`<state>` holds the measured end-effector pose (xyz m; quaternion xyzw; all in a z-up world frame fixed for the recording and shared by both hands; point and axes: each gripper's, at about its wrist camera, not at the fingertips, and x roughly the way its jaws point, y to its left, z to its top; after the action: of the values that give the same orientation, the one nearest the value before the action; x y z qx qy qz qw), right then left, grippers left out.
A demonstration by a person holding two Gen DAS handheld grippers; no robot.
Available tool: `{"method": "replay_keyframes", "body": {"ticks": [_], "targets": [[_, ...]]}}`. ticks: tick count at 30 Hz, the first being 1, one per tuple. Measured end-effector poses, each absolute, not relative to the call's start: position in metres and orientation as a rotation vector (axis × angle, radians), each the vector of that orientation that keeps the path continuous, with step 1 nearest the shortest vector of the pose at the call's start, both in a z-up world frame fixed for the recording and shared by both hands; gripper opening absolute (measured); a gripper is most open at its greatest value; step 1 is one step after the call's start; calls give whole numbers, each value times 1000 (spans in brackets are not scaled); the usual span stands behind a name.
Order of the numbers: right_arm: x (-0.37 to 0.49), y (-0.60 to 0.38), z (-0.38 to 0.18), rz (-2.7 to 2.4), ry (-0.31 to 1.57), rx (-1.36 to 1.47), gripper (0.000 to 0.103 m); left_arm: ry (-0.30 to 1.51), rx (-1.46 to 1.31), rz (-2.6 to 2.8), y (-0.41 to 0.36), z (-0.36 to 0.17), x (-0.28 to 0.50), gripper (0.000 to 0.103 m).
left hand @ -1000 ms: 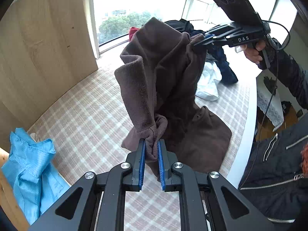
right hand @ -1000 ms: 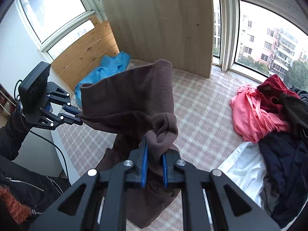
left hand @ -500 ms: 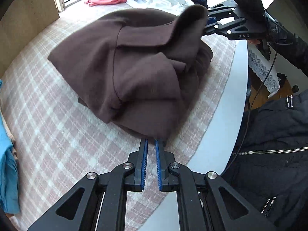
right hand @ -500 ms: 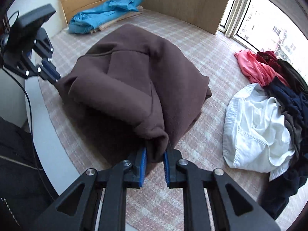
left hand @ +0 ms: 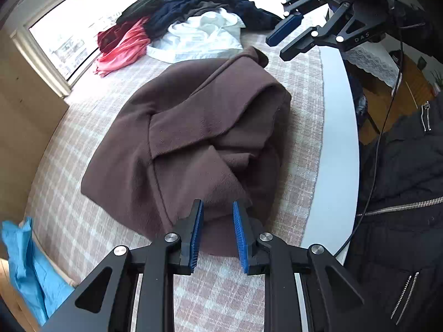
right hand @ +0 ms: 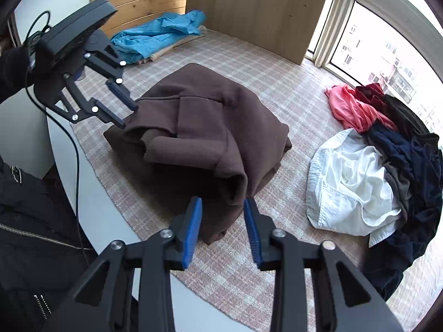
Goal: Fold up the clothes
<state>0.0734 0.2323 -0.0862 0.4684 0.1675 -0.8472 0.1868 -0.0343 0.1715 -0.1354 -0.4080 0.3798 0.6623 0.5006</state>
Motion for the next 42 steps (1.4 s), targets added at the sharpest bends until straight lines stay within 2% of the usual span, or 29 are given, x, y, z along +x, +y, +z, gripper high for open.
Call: {"method": "replay_keyframes", "body": {"ticks": [3,6,9,10,11,12,15,20,22,24,26,29,31,33,36,38,42], "targets": [[67,226,-90,-2372,518,1296,38,944,-999,1553,192,-153,-37,28],[49,229,-102,-2352,476,1319,38,950,-1024,1505,208,-170,-42,29],[30,232,-117,-2292,398,1383,38,854,-1118,1457,209,-175,-58,23],[24,233,-120,-2266,364,1412,33,810,-1157,1455,206,-174,-66,13],[20,236,-121,-2249,331,1431,27,766,-1194,1455,203,-172,-73,9],[16,239,-122,-2232,297,1450,22,739,-1215,1457,199,-169,-78,8],[13,245,-113,-2218,257,1438,19,684,-1215,1478,186,-148,-82,8],[24,242,-101,-2203,333,1412,17,621,-1191,1513,166,-114,-81,8],[28,237,-117,-2153,389,1473,17,631,-1204,1475,162,-124,-73,12],[33,233,-144,-2093,446,1571,18,658,-1285,1412,163,-149,-65,12],[39,234,-146,-2075,463,1597,18,694,-1341,1376,161,-168,-55,12],[44,255,-114,-2060,247,1541,21,690,-1318,1428,153,-150,-56,12],[36,279,-94,-2108,66,1500,36,697,-1289,1492,154,-133,-60,16],[16,302,-87,-2223,-46,1520,36,717,-1243,1577,167,-114,-67,18],[-19,322,-94,-2360,-32,1554,36,693,-1163,1613,207,-99,-74,21],[-41,330,-108,-2360,-63,1561,36,702,-1104,1582,244,-97,-71,32],[-73,330,-137,-2328,19,1568,36,730,-1056,1487,307,-113,-50,40]]}}
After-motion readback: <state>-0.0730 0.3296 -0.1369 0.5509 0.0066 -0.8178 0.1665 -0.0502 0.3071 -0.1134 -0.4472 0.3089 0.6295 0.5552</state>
